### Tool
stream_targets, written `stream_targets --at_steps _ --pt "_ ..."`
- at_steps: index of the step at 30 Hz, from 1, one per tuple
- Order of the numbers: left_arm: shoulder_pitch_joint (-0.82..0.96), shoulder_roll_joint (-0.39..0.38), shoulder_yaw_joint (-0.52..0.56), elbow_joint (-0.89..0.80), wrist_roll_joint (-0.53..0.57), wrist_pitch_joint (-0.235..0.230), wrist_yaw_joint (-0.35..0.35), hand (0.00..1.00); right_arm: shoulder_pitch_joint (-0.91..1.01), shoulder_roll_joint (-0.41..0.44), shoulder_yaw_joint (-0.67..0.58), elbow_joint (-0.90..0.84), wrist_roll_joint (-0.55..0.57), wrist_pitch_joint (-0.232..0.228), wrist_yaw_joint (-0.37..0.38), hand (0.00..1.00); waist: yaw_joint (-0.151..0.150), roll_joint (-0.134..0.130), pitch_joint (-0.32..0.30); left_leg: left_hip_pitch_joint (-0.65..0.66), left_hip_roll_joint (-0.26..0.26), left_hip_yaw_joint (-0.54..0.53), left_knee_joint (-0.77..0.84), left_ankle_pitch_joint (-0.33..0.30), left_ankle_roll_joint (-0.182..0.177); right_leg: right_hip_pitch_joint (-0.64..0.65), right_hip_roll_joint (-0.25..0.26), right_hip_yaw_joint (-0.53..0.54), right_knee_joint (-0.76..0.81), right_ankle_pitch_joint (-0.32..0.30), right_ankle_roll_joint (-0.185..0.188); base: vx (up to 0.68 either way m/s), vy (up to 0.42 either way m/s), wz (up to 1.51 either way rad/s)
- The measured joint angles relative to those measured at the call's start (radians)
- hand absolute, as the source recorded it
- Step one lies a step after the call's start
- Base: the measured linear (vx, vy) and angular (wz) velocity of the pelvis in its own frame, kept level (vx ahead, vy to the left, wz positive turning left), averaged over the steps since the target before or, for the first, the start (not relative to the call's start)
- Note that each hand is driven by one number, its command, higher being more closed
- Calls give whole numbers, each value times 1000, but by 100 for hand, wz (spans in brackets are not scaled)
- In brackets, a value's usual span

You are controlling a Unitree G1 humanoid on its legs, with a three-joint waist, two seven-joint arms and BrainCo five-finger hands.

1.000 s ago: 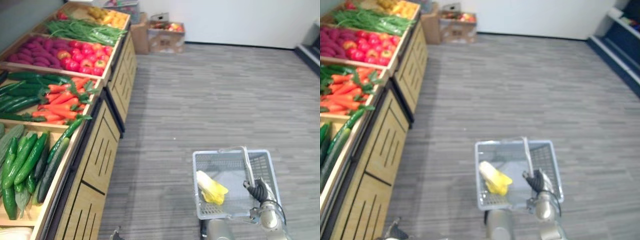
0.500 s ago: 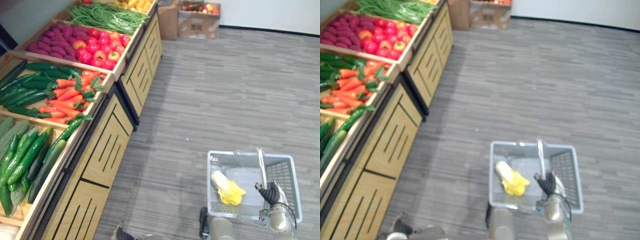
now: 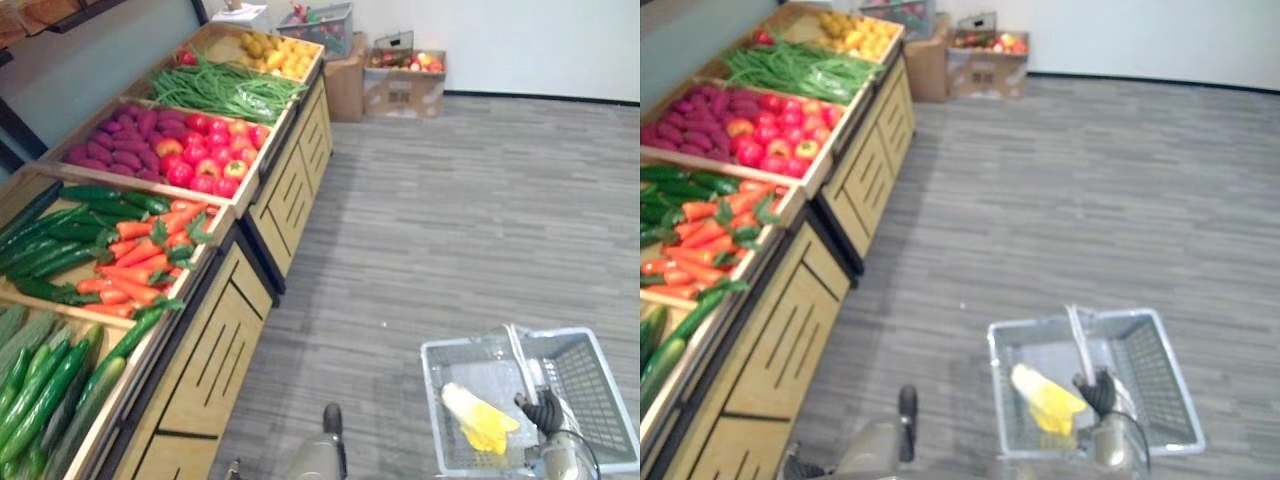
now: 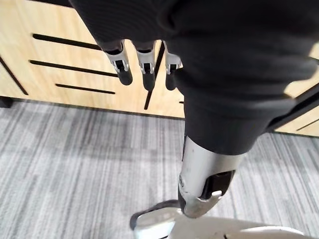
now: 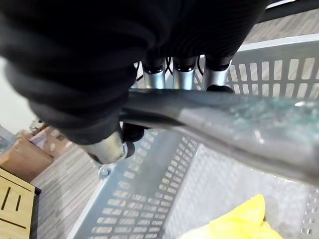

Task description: Pick vegetable in the basket

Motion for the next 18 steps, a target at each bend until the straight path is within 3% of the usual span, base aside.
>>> stream_targets --at_steps 1,2,6,8,10,11,12,13,14,16,17,18 --pt "-10 3 -1 2 5 5 -1 0 -6 9 21 -2 -12 -3 1 100 6 -13 5 3 -24 27 72 -54 36 39 -29 31 -28 46 12 483 226 -8" --pt "-10 4 -5 2 7 9 -1 0 -11 10 22 -2 -22 -4 2 100 6 -13 5 18 -25 34 70 -59 40 50 -30 46 -31 64 20 450 202 -10" --pt "-17 9 -19 5 38 17 0 0 -30 11 30 0 -25 -20 2 100 13 -15 3 33 -18 60 46 -61 40 47 -33 73 -38 98 46 83 45 -14" --pt "-21 13 -24 11 43 20 0 0 -34 18 31 12 -25 -19 1 100 23 -30 2 43 -16 79 13 -64 36 25 -37 89 -17 102 53 -31 52 -26" --pt "-26 29 -47 31 51 24 -1 0 -38 26 28 38 -24 -15 0 100 27 -29 -14 54 -16 120 -34 -76 32 -52 -32 109 115 102 53 -22 77 -18" --pt "-28 46 -56 49 66 24 -2 0 -31 45 23 46 -24 -14 -2 100 23 -59 -29 108 -44 155 -107 -85 16 -117 -64 131 229 105 58 173 112 10" --pt "-27 74 -64 54 72 25 -2 0 -27 64 17 54 -24 -13 -6 100 13 -99 -36 122 -62 184 -31 -112 30 -184 -93 159 377 105 106 268 83 9" --pt "-12 73 -80 57 73 24 -3 0 -27 54 16 53 -23 -13 -9 100 9 -75 -46 144 -45 176 -38 -152 47 -245 -76 168 498 151 187 262 47 13" --pt "-10 77 -88 61 73 26 -7 0 -37 65 15 59 -22 -6 -12 100 4 -96 -47 154 -56 177 -35 -164 38 -271 -82 185 560 194 193 195 58 26" --pt "2 85 -98 46 74 25 -9 0 -6 67 13 56 -21 -3 -21 100 -5 -89 -54 222 -49 133 -66 -168 66 -323 -54 191 687 443 192 241 134 43" --pt "1 83 -97 47 74 25 -10 0 -6 69 14 56 -22 -5 -23 100 -3 -79 -49 234 -44 123 -70 -171 76 -343 -44 193 727 455 204 205 103 37" --pt "3 88 -96 48 75 26 -12 0 -10 74 18 55 -22 -5 -22 100 -4 -86 -48 247 -43 103 -69 -178 86 -376 -39 189 789 381 201 160 40 46"
